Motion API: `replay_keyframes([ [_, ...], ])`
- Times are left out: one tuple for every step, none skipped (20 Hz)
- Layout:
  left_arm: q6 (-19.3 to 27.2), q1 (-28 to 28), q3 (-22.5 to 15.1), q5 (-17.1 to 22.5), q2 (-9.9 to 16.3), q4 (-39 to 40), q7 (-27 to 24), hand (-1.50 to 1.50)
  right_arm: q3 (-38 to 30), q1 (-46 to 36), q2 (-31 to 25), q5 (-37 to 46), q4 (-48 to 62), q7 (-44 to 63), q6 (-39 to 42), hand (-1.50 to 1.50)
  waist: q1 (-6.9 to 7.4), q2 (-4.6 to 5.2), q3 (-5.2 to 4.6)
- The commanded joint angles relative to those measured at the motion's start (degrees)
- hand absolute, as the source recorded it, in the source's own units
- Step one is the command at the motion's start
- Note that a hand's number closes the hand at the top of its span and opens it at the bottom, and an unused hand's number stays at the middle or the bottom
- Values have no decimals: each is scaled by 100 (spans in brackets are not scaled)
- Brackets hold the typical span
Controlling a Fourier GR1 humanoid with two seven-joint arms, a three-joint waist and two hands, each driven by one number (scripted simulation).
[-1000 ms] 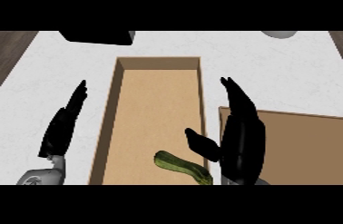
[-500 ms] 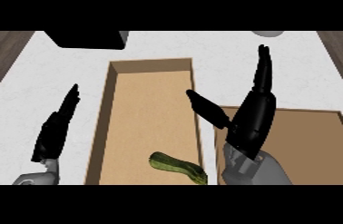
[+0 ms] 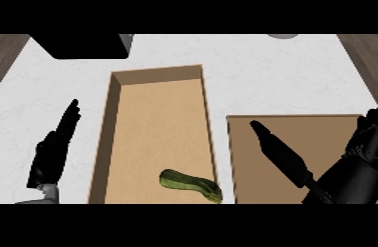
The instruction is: Pick the squash from the tray and place it in the cardboard box
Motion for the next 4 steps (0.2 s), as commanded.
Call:
replay_keyframes([
  [29, -135, 84, 24, 24, -148, 209, 0, 337, 1522, -495, -473, -1289, -172, -357, -150, -68, -4, 7],
  [120, 292, -77, -131, -152, 138, -362, 0, 178, 1723, -753, -689, -1495, -248, -346, -150, -46, 5, 3],
  [56, 218, -47, -79, -71, -159, -88, 0, 334, 2071, -966, -816, -1960, -319, -196, -150, -48, -5, 5],
  [-81, 210, 85, 51, 27, 14, -200, 0, 377, 2398, -1011, -878, -1951, -448, -422, -150, -31, 5, 4],
])
